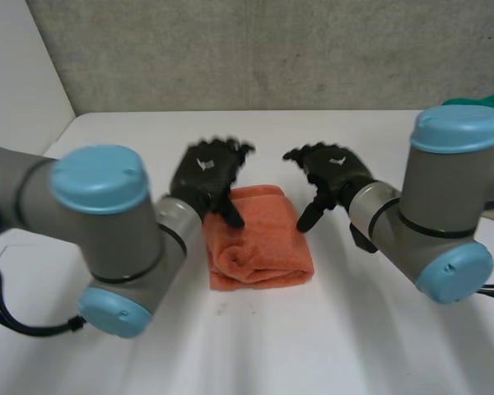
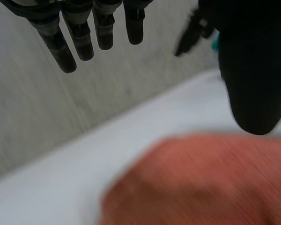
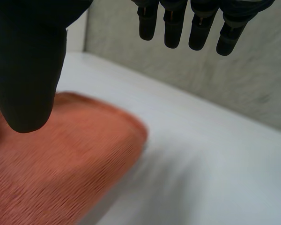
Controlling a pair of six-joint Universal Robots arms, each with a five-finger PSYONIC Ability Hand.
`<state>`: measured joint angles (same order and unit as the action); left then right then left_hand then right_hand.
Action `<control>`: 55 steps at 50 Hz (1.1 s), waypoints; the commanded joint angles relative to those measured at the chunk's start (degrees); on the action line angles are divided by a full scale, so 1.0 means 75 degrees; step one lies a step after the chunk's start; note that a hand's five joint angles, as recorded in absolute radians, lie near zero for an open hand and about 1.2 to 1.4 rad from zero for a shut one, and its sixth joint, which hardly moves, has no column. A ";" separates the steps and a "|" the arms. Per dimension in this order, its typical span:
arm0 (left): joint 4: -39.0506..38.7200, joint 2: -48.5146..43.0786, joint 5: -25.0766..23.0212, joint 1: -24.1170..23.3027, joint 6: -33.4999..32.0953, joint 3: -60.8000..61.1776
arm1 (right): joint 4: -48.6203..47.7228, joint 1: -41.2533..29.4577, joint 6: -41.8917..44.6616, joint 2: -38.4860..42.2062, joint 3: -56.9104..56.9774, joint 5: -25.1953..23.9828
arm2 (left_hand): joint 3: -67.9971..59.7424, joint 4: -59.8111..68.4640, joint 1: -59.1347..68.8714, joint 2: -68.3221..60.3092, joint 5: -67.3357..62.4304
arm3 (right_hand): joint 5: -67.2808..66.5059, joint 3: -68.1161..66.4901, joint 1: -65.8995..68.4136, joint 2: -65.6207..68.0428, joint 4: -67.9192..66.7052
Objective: Fold the laundry.
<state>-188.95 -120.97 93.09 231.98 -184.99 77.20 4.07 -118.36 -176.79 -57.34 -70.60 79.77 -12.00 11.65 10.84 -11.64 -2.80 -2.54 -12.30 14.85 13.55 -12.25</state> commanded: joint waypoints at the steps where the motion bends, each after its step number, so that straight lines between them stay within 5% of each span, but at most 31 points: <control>1: 0.0982 -0.0827 0.1321 -0.0356 -0.0014 -0.0332 | 0.0688 -0.0051 0.0112 0.1351 0.1126 -0.1399 | 0.0126 -0.0079 0.0029 0.0078 0.0232 | 0.0338 0.0307 -0.0647 -0.0474 0.0299; 7: 0.1169 -0.1272 0.1498 -0.0333 -0.0353 -0.0426 | 0.0852 -0.0144 0.0368 0.1973 0.1491 -0.1320 | 0.0059 -0.0011 0.0097 0.0011 0.0165 | 0.0338 0.0307 -0.0647 -0.0474 0.0299; 15: 0.1263 -0.1226 0.1474 0.0088 -0.1139 -0.0461 | 0.1005 -0.0203 0.2018 0.2267 0.1668 -0.0161 | 0.0059 -0.0012 0.0096 0.0011 0.0165 | 0.0338 0.0307 -0.0647 -0.0474 0.0299; 26: 0.1287 -0.0535 0.0726 0.0030 -0.1163 -0.0848 | 0.0666 -0.0215 0.1847 0.0722 0.1083 0.0087 | 0.0059 -0.0011 0.0097 0.0011 0.0165 | 0.0338 0.0307 -0.0647 -0.0474 0.0299; 33: 0.1228 0.0320 -0.0679 0.0206 -0.1151 -0.0801 | -0.0305 -0.0261 0.1916 -0.0192 -0.0671 0.0262 | 0.0149 -0.0101 0.0007 0.0101 0.0255 | 0.0338 0.0307 -0.0647 -0.0474 0.0299; 38: 0.1275 0.1047 -0.2364 0.0942 -0.1081 -0.0789 | -0.1489 -0.0413 0.2244 -0.0651 -0.2291 0.0286 | 0.0149 -0.0101 0.0007 0.0101 0.0255 | 0.0338 0.0307 -0.0647 -0.0474 0.0299; 46: 0.1497 0.1224 -0.5189 0.1167 -0.0835 -0.0859 | -0.3810 -0.1058 0.2830 -0.0441 -0.3723 0.0286 | 0.0104 -0.0056 0.0052 0.0056 0.0210 | 0.0338 0.0307 -0.0647 -0.0474 0.0299; 49: 0.1801 0.1224 -0.5859 0.1272 -0.0823 -0.0999 | -0.4268 -0.1152 0.2959 0.0016 -0.3688 0.0310 | 0.0082 -0.0034 0.0074 0.0033 0.0188 | 0.0338 0.0307 -0.0647 -0.0474 0.0299; 55: 0.2037 0.1118 -0.5932 0.1308 -0.0823 -0.1258 | -0.4644 -0.1187 0.3100 0.0462 -0.3407 0.0333 | 0.0081 -0.0034 0.0074 0.0033 0.0187 | 0.0338 0.0307 -0.0647 -0.0474 0.0299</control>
<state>-175.45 -111.74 49.54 241.67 -191.14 69.43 -28.66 -127.09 -154.26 -57.09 -98.63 82.12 -12.00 11.65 10.84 -11.64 -2.78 -2.35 -12.30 14.85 13.55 -12.25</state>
